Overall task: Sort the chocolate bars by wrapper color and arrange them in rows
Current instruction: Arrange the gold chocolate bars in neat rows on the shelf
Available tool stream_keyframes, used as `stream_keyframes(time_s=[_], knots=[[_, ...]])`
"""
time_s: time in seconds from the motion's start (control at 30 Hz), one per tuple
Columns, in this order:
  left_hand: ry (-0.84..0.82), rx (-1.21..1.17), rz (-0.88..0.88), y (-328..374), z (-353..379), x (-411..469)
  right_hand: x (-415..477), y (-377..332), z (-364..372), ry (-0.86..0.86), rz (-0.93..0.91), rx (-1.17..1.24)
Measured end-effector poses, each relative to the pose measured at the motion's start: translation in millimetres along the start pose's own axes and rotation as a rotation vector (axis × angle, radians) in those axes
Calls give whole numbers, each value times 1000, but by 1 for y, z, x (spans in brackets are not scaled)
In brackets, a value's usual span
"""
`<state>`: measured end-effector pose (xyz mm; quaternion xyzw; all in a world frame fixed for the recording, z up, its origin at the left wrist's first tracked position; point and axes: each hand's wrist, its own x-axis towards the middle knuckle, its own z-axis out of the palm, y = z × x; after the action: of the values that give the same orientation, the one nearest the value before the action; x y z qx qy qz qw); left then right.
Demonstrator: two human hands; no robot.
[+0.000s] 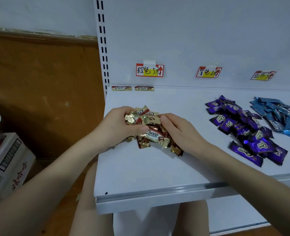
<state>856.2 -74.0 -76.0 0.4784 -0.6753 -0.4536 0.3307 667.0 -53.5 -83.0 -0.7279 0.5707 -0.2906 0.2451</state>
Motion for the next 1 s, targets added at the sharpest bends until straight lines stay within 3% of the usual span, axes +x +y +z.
stream_keyframes(time_s=[0.27,0.5,0.7,0.83,1.0], knots=[[73,-124,-125,3,-7,-8,6,-3,-1,48,33,135],[146,-284,-133,10,-5,-11,13,-23,3,43,-64,303],[253,-454,-171,17,-3,-11,11,-27,-3,33,6,492],[253,-593,-187,25,1,-12,11,-32,-8,12,-49,475],[305,-584,-132,23,5,-7,17,-34,-7,-28,-74,428]])
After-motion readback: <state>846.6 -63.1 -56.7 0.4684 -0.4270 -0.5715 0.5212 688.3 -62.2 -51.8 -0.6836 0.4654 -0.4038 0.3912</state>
